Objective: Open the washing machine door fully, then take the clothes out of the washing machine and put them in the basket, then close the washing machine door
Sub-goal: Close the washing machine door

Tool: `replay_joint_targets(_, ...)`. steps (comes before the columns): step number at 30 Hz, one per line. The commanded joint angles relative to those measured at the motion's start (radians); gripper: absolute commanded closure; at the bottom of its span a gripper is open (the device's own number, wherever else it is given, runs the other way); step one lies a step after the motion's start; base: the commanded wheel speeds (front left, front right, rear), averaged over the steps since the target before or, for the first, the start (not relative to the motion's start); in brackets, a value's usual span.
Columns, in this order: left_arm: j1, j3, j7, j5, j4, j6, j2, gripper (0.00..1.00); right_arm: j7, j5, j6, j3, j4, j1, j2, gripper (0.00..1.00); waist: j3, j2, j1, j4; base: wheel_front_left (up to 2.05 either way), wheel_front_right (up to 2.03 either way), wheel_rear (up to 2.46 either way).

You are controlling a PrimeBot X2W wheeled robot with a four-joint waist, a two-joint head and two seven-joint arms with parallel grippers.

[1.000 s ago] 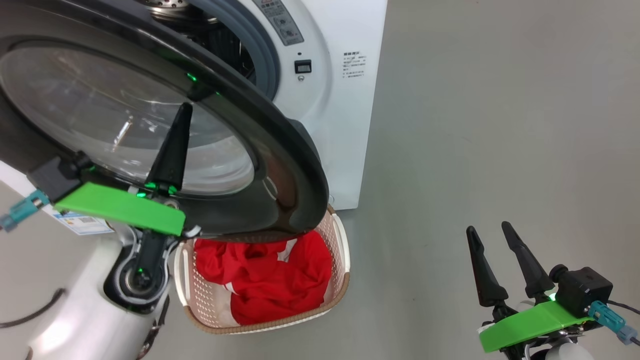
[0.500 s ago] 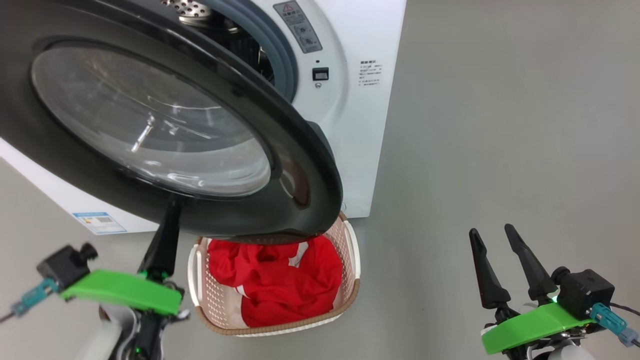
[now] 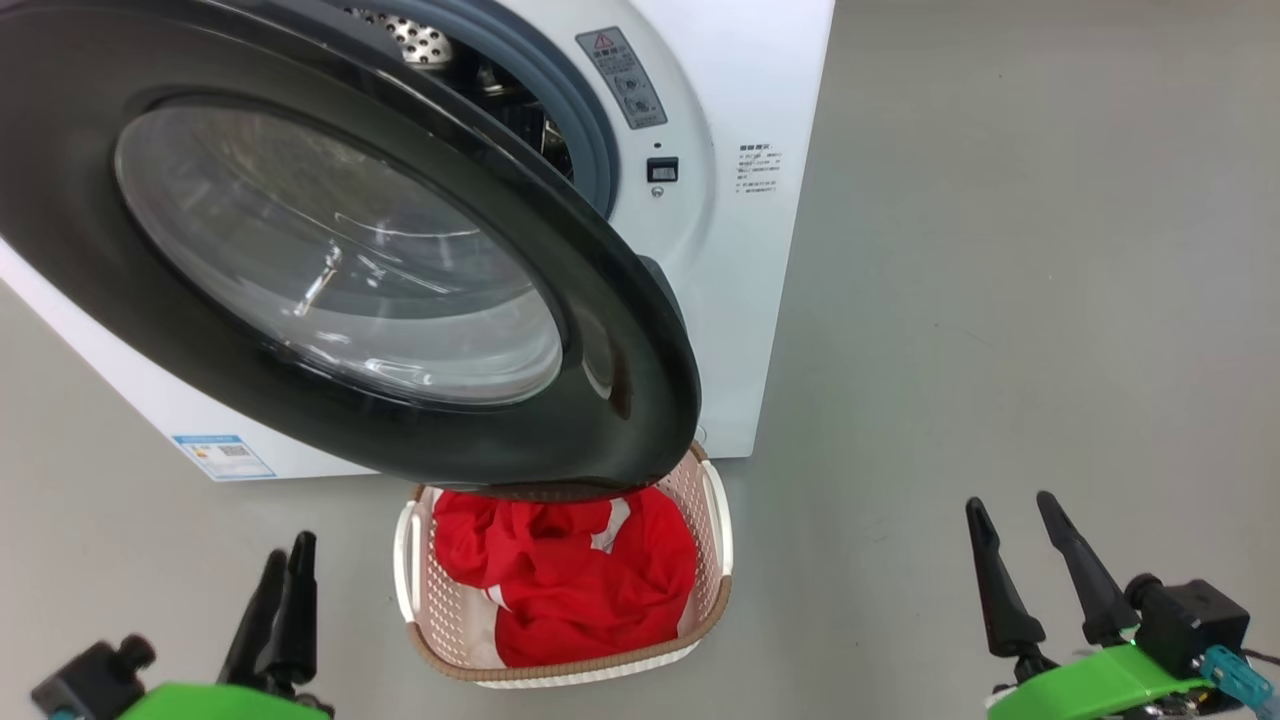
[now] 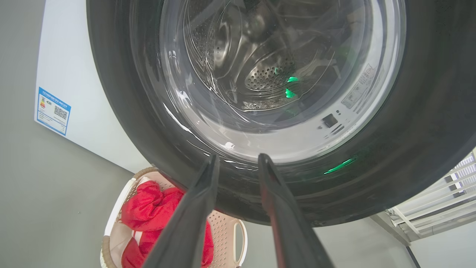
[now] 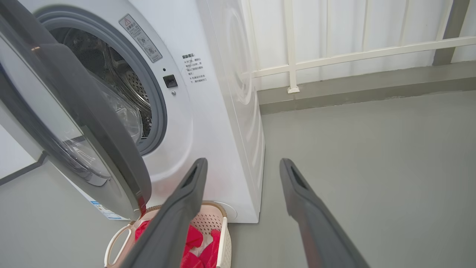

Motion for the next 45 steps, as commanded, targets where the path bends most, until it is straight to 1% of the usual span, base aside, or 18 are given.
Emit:
replay_joint_targets(1, -0.002, 0.048, -0.012, 0.017, -0.027, -0.007, 0.018, 0.25, -0.006, -0.015, 0.006, 0.014, -0.024, 0.001, -0.004, 0.00, -0.003, 0.0000, 0.0000, 0.002, 0.00, 0.00, 0.00)
replay_joint_targets(2, 0.010, 0.059, -0.012, 0.032, -0.031, -0.007, 0.014, 0.17, -0.006, -0.016, 0.006, 0.012, -0.025, 0.005, -0.004, 0.00, -0.004, 0.0000, 0.0000, 0.003, 0.00, 0.00, 0.00)
replay_joint_targets(4, 0.031, 0.081, -0.012, 0.058, -0.038, -0.007, 0.005, 0.08, -0.006, -0.018, 0.006, 0.007, -0.026, 0.012, -0.004, 0.00, -0.007, 0.0000, 0.0000, 0.005, 0.00, 0.00, 0.00)
replay_joint_targets(5, 0.039, 0.096, -0.012, 0.069, -0.042, -0.007, 0.000, 0.00, -0.006, -0.019, 0.006, 0.004, -0.026, 0.015, -0.004, 0.00, -0.008, 0.0000, 0.0000, 0.007, 0.00, 0.00, 0.00)
replay_joint_targets(8, 0.060, 0.124, -0.012, 0.138, -0.052, -0.007, 0.001, 0.00, -0.006, -0.020, 0.006, -0.004, -0.028, 0.025, -0.004, 0.00, -0.012, 0.0000, 0.0000, 0.011, 0.00, 0.00, 0.00)
replay_joint_targets(12, 0.086, 0.133, -0.012, 0.281, -0.055, -0.007, 0.011, 0.00, -0.006, -0.020, 0.006, -0.013, -0.030, 0.040, -0.004, 0.00, -0.021, 0.0000, 0.0000, 0.017, 0.00, 0.00, 0.00)
replay_joint_targets(18, 0.106, 0.147, -0.012, 0.454, -0.073, -0.007, -0.010, 0.00, -0.006, -0.008, 0.006, -0.030, -0.033, 0.061, -0.004, 0.00, -0.032, 0.0000, 0.0000, 0.030, 0.00, 0.00, 0.00)
replay_joint_targets(24, 0.129, 0.196, -0.012, 0.632, -0.135, -0.007, -0.042, 0.00, -0.006, 0.001, 0.006, -0.045, -0.041, 0.070, -0.004, 0.00, -0.036, 0.0000, 0.0000, 0.041, 0.00, 0.00, 0.00)
replay_joint_targets(29, 0.155, 0.251, -0.012, 0.771, -0.207, -0.007, -0.093, 0.00, -0.006, 0.010, 0.006, -0.058, -0.053, 0.070, -0.004, 0.00, -0.033, 0.0000, 0.0000, 0.049, 0.00, 0.00, 0.00)
replay_joint_targets(32, 0.172, 0.266, -0.012, 0.801, -0.225, -0.007, -0.120, 0.00, -0.006, 0.010, 0.006, -0.059, -0.052, 0.070, -0.004, 0.00, -0.032, 0.0000, 0.0000, 0.054, 0.00, 0.00, 0.00)
replay_joint_targets(36, 0.183, 0.270, -0.012, 0.804, -0.233, -0.007, -0.138, 0.00, -0.006, 0.010, 0.006, -0.057, -0.050, 0.072, -0.004, 0.00, -0.031, 0.0000, 0.0000, 0.060, 0.00, 0.00, 0.00)
replay_joint_targets(45, 0.179, 0.275, -0.012, 0.808, -0.239, -0.007, -0.144, 0.00, -0.006, 0.007, 0.006, -0.053, -0.052, 0.071, -0.004, 0.00, -0.029, 0.0000, 0.0000, 0.067, 0.00, 0.00, 0.00)
